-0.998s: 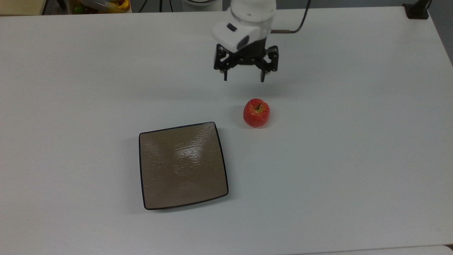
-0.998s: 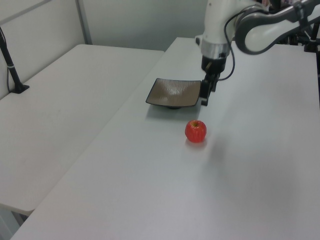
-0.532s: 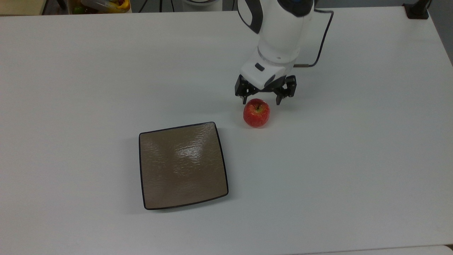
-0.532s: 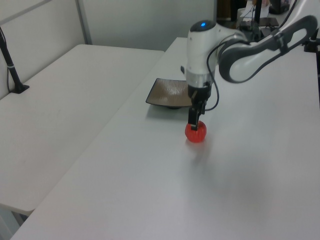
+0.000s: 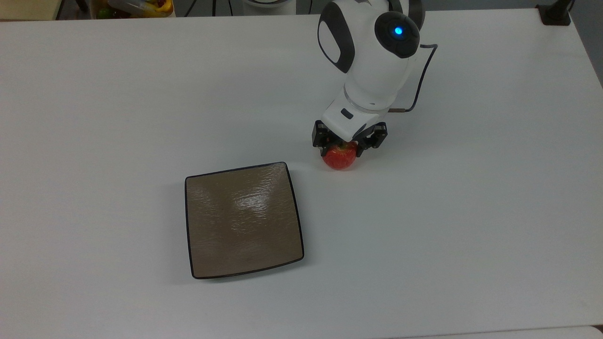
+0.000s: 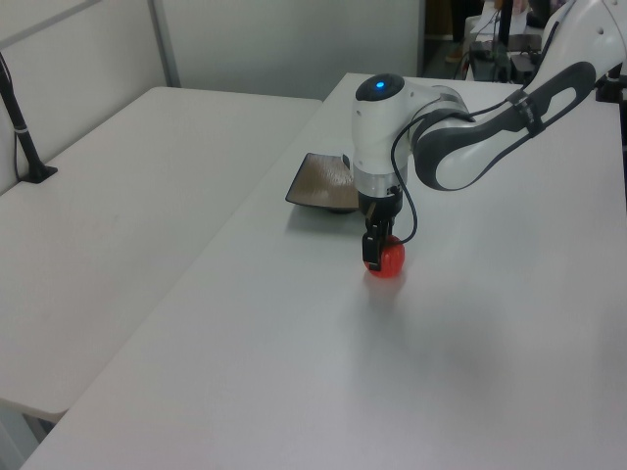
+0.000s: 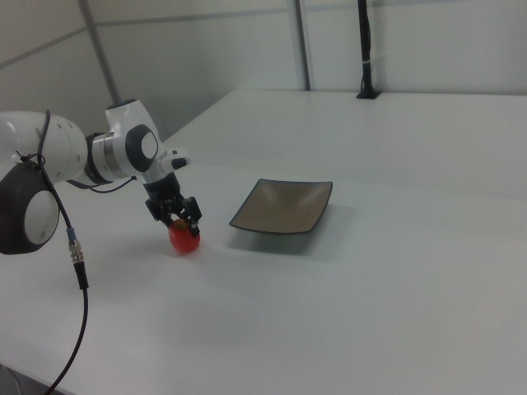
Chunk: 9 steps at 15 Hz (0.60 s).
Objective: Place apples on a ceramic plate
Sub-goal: 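Close the gripper around the red apple, then lift the apple and carry it over the brown square plate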
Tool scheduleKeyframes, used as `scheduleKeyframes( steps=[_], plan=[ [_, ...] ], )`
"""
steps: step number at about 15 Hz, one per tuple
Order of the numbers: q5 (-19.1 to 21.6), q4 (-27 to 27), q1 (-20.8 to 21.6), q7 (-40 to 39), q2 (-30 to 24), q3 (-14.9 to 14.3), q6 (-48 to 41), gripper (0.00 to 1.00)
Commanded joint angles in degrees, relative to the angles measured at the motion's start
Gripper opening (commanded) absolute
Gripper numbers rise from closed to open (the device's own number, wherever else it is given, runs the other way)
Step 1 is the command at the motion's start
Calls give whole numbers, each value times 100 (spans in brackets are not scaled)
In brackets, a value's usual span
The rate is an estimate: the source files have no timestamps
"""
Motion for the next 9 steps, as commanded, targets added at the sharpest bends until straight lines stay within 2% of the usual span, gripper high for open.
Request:
scheduleKeyframes(
  steps=[1,4,9],
  plan=[
    [-148,85,32,161,55,2,15,38],
    [-156,103,-3,152,-15,2,15,38],
    [-130,621,-222,407,-121,-68,15,39]
  ],
)
